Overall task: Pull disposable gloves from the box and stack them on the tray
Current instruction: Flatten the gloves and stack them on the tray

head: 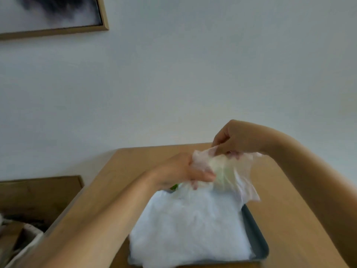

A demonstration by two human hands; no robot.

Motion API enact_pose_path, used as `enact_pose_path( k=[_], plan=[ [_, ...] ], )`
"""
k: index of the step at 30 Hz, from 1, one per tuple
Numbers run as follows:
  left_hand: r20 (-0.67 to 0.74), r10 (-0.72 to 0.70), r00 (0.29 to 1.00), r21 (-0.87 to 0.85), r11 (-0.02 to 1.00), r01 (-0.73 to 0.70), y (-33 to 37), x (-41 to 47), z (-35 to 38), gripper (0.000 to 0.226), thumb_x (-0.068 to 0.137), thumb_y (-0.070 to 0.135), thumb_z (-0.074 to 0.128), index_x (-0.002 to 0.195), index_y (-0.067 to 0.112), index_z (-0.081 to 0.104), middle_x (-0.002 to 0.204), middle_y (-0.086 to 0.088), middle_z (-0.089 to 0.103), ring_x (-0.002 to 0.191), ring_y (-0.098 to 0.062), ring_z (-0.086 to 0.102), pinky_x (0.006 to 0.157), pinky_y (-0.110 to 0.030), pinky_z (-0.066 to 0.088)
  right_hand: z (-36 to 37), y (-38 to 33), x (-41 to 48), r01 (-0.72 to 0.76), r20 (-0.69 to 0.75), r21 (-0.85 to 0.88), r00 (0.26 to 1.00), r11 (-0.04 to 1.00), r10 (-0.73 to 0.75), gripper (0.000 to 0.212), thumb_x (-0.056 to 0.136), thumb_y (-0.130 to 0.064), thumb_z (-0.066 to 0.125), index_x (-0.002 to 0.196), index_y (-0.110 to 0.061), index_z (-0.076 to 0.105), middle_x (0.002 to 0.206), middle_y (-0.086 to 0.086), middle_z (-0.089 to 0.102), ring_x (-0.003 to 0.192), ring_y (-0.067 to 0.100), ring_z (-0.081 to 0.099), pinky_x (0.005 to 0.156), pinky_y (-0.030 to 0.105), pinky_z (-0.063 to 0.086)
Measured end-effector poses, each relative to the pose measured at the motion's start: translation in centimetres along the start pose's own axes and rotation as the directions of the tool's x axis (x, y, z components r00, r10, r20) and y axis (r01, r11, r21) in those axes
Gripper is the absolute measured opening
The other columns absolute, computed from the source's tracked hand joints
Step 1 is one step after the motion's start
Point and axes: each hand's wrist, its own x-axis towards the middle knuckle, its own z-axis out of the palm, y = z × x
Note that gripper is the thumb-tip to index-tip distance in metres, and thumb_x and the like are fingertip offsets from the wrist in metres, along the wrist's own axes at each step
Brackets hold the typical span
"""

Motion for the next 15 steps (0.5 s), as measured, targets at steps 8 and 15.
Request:
enact_pose_path(
  k=[8, 15],
  plan=[
    [-0.089, -0.245, 0.966, -0.491, 0.854, 0.171, -2.2, -5.1, 0.6, 0.031, 0.082, 0.025, 0.074, 0.11, 0.012, 0.069, 0.077, 0.006, 0.066, 0.059, -0.006, 0.057, 0.055, -0.016, 0.046, 4.1, 3.1, -1.5, -0.198, 0.155, 0.943, 0.972, 0.269, 0.176, 0.072, 0.085, -0.061, 0.047, 0.122, -0.001, 0.058, 0.101, 0.012, 0.071, 0.086, 0.021, 0.071, 0.072, 0.03, 0.06],
    [-0.395, -0.225, 0.891, -0.57, 0.82, -0.046, -3.6, -5.7, 0.8, 0.02, 0.08, 0.024, 0.074, 0.093, 0.009, 0.068, 0.081, -0.006, 0.067, 0.064, -0.014, 0.062, 0.051, -0.018, 0.046, 9.4, 2.2, -3.4, -0.186, 0.17, 0.977, 0.974, 0.102, 0.151, 0.061, 0.077, -0.045, 0.059, 0.118, 0.0, 0.062, 0.115, 0.014, 0.068, 0.103, 0.025, 0.067, 0.085, 0.035, 0.057]
  ],
)
